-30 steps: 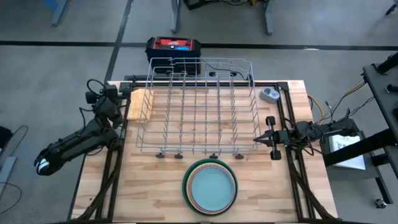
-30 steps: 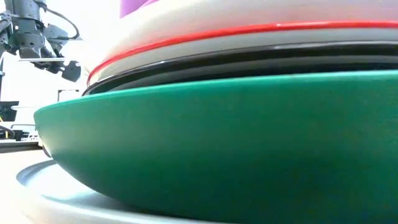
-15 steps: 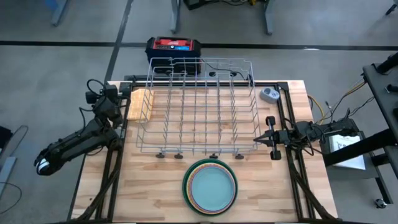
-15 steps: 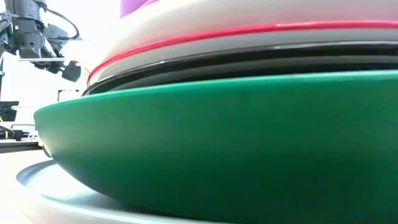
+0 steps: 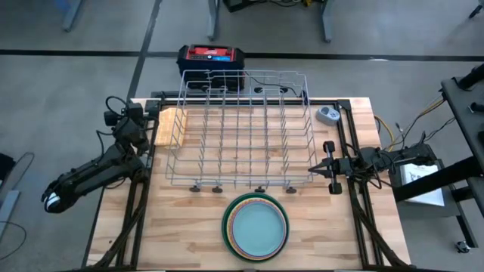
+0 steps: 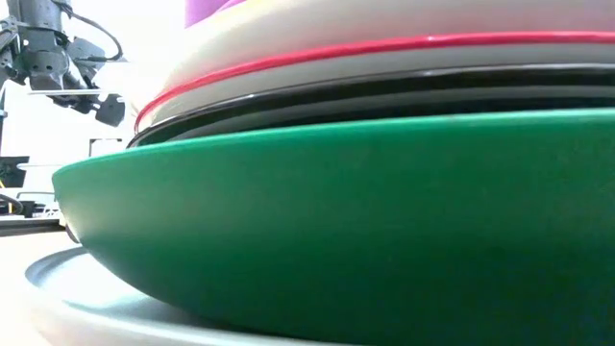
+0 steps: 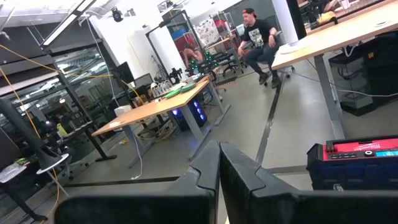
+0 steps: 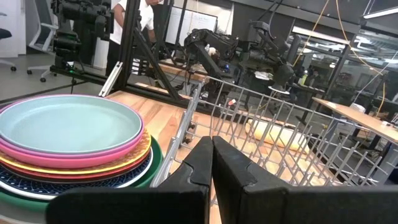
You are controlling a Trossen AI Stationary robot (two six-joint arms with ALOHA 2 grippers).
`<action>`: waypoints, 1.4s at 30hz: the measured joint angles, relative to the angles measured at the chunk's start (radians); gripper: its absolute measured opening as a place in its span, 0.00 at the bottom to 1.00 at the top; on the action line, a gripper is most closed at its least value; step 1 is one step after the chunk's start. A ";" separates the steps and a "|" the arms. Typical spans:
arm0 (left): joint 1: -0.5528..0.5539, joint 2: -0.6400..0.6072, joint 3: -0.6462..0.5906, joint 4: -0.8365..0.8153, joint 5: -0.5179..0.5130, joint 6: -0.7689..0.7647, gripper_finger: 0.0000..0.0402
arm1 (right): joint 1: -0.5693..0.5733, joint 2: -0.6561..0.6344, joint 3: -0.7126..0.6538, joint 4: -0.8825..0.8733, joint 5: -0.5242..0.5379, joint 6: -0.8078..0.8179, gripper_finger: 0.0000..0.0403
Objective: Sort dishes
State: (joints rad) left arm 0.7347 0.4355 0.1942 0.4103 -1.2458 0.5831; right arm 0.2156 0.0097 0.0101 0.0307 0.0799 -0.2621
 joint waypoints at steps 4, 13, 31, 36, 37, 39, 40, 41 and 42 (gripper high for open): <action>0.000 0.000 0.000 0.000 0.000 0.000 0.00 | 0.000 0.000 0.000 0.000 0.000 0.000 0.00; 0.000 0.000 0.000 0.000 0.000 0.000 0.00 | 0.000 0.000 0.000 0.000 0.000 0.000 0.00; -0.133 -0.005 0.096 -0.005 -0.025 -0.238 0.00 | 0.000 0.000 0.000 0.003 0.000 0.000 0.00; -0.301 -0.005 0.189 -0.033 0.238 -0.331 0.00 | 0.000 0.000 0.000 0.003 0.000 0.000 0.00; -0.333 -0.004 0.206 -0.050 0.345 -0.333 0.00 | 0.000 0.000 0.000 0.003 0.000 0.000 0.00; -0.398 0.007 0.234 -0.073 0.561 -0.339 0.00 | 0.000 0.000 0.000 0.003 0.000 0.000 0.00; -0.430 0.019 0.244 -0.074 0.639 -0.339 0.00 | 0.000 0.000 0.000 0.003 0.000 0.000 0.00; -0.465 0.037 0.251 -0.074 0.679 -0.340 0.00 | 0.000 0.000 0.000 0.003 0.000 0.000 0.00; -0.500 0.057 0.257 -0.073 0.685 -0.341 0.00 | 0.000 0.000 0.000 0.003 0.000 0.000 0.00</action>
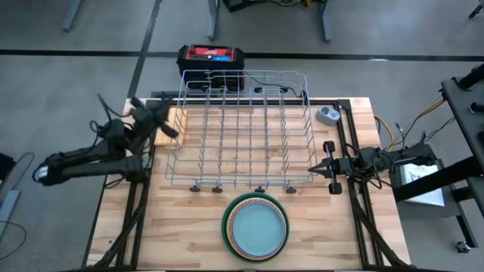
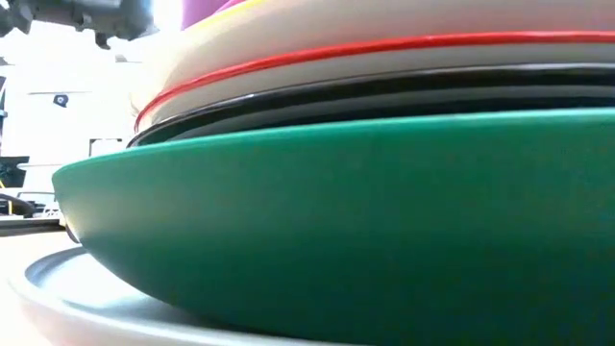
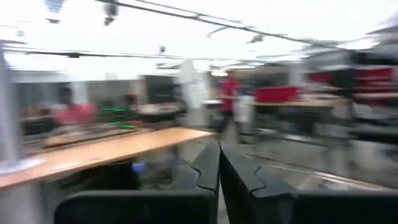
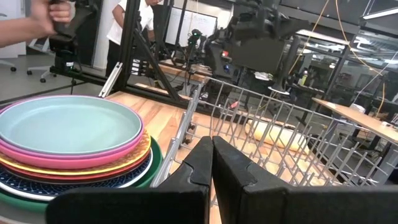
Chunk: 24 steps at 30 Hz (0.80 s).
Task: Sort dishes
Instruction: Adjust the dishwasher rack
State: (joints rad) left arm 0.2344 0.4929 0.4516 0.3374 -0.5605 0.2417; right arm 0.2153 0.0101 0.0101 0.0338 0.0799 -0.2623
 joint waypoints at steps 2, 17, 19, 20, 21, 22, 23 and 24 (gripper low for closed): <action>-0.073 0.046 0.010 -0.004 -0.063 0.011 0.00 | 0.000 0.000 0.000 0.000 0.000 0.000 0.00; -0.358 0.356 0.274 -0.130 -0.314 0.024 0.00 | 0.000 0.000 0.000 0.003 -0.001 0.026 0.00; -0.370 0.388 0.328 -0.224 -0.313 -0.041 0.00 | 0.000 0.000 0.000 0.019 -0.003 0.109 0.00; -0.377 0.404 0.354 -0.270 -0.313 -0.078 0.00 | 0.000 0.000 0.000 0.031 -0.004 0.141 0.00; -0.386 0.422 0.378 -0.322 -0.313 -0.118 0.00 | 0.000 0.000 0.000 0.041 -0.012 0.164 0.00; -0.397 0.441 0.401 -0.367 -0.313 -0.157 0.00 | 0.000 0.000 0.000 0.049 -0.030 0.186 0.00; -0.410 0.462 0.423 -0.403 -0.313 -0.194 0.00 | 0.001 0.000 0.000 0.058 -0.054 0.207 0.00; -0.425 0.487 0.442 -0.435 -0.309 -0.228 0.00 | 0.001 0.000 0.000 0.071 -0.074 0.227 0.00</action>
State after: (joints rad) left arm -0.1904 0.9794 0.8938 -0.0976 -0.8695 0.0136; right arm 0.2165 0.0101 0.0101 0.1050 0.0054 -0.0355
